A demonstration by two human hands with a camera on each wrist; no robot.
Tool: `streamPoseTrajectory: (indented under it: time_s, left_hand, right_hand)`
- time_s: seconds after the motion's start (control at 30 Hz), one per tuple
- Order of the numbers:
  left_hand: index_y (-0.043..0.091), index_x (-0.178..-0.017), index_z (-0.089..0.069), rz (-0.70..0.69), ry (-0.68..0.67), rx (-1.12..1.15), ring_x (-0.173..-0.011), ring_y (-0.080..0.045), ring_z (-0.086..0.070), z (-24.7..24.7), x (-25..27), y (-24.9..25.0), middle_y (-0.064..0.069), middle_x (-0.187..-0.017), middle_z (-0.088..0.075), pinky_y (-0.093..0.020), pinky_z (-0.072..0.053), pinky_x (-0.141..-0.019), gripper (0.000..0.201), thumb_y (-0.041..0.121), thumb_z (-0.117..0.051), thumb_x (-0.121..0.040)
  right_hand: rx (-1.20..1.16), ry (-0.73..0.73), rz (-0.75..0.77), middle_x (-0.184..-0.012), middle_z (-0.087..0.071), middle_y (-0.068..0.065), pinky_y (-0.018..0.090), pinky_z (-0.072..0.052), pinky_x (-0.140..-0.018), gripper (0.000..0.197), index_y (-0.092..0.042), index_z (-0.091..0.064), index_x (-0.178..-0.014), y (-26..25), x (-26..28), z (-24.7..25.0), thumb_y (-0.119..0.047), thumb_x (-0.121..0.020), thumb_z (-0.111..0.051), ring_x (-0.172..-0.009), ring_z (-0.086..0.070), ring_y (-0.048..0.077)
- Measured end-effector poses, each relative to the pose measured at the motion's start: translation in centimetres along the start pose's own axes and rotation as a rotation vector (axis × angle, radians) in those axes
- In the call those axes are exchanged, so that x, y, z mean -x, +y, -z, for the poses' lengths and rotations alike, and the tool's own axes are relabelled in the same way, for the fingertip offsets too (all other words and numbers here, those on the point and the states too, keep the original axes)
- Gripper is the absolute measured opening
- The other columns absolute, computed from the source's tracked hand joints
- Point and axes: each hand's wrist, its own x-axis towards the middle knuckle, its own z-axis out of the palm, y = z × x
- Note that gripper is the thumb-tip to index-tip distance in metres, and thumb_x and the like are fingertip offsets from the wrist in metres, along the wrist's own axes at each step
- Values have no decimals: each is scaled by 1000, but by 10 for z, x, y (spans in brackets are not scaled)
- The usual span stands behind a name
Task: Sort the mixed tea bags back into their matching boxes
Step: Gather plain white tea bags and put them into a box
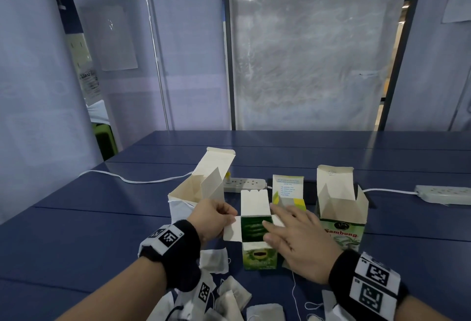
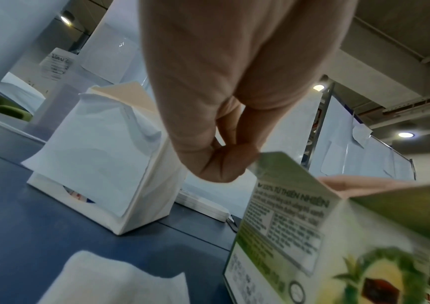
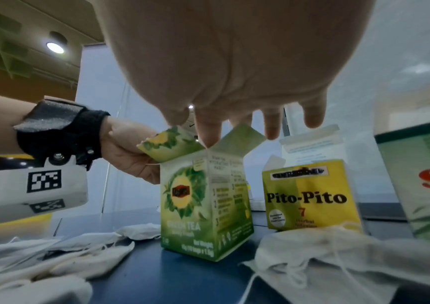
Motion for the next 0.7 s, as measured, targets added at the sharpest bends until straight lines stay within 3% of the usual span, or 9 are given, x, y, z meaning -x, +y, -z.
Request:
streamPoseTrajectory:
  time_s: [0.1,0.17,0.2,0.27,0.33,0.47,0.57,0.63,0.7]
  left_hand:
    - [18,-78,-63,-70,121,-72,-54,-12,-49,5,1,2,-2,-73,-58,-18,-39,-41,28,-1,-47,-91]
    - [23,-86,-64,-189,143,-134,-69,-16,-55,7,7,5,1,-89,-60,-22,-47,-52,25,3,-49,-87]
    - [27,-92,-65,-270,104,-204,-85,-18,-56,10,11,4,5,-101,-58,-26,-50,-67,20,12,-55,-84]
    - [40,-100,-63,-387,-86,-483,-114,-12,-42,11,21,4,20,-115,-54,-35,-36,-98,30,50,-62,-72]
    - [48,-99,-61,-385,-211,-744,-115,-6,-33,4,26,5,26,-114,-53,-37,-21,-99,47,75,-57,-60]
    - [34,-84,-66,-394,-10,-868,-91,-13,-47,-10,22,11,16,-86,-62,-38,-27,-88,25,58,-64,-78]
    - [30,-77,-65,-318,42,-814,-79,-16,-57,-3,13,11,13,-70,-61,-36,-43,-83,21,51,-66,-79]
    - [27,-75,-65,-288,50,-791,-77,-19,-60,1,8,11,9,-72,-62,-33,-50,-75,15,41,-68,-80]
    - [23,-85,-67,-298,98,-721,-84,-20,-60,1,3,10,4,-85,-63,-31,-50,-76,8,30,-68,-81]
  right_hand:
    - [-151,202,-47,-155,-22,-11,31,-17,-113,45,-34,-39,-143,3,-1,0,-45,-101,-26,-138,-18,14]
    - [-317,256,-84,-142,-41,-8,21,-27,-103,38,-28,-49,-136,9,-2,2,-25,-100,-40,-128,-35,14]
    - [-419,244,-97,-134,-50,-7,18,-31,-99,37,-26,-54,-132,11,-2,1,-16,-98,-43,-124,-43,12]
    - [-572,181,-135,-125,-60,-10,18,-38,-96,42,-28,-57,-130,12,-1,2,-7,-96,-44,-116,-52,9]
    - [-635,127,-151,-123,-63,-12,21,-42,-98,46,-29,-56,-130,11,0,2,-3,-95,-42,-112,-57,9]
    - [-506,93,-198,-126,-62,-7,21,-42,-97,36,-22,-58,-129,16,4,4,-11,-95,-49,-116,-56,11]
    - [-391,-104,-249,-130,-58,-6,21,-42,-95,35,-22,-58,-129,26,19,6,-23,-94,-54,-117,-55,10]
    - [-324,-209,-250,-124,-61,-7,18,-44,-90,33,-25,-61,-125,31,32,6,-28,-93,-57,-108,-57,7]
    - [-253,-297,-233,-119,-63,-9,16,-42,-85,31,-27,-62,-122,33,43,5,-30,-91,-58,-100,-56,5]
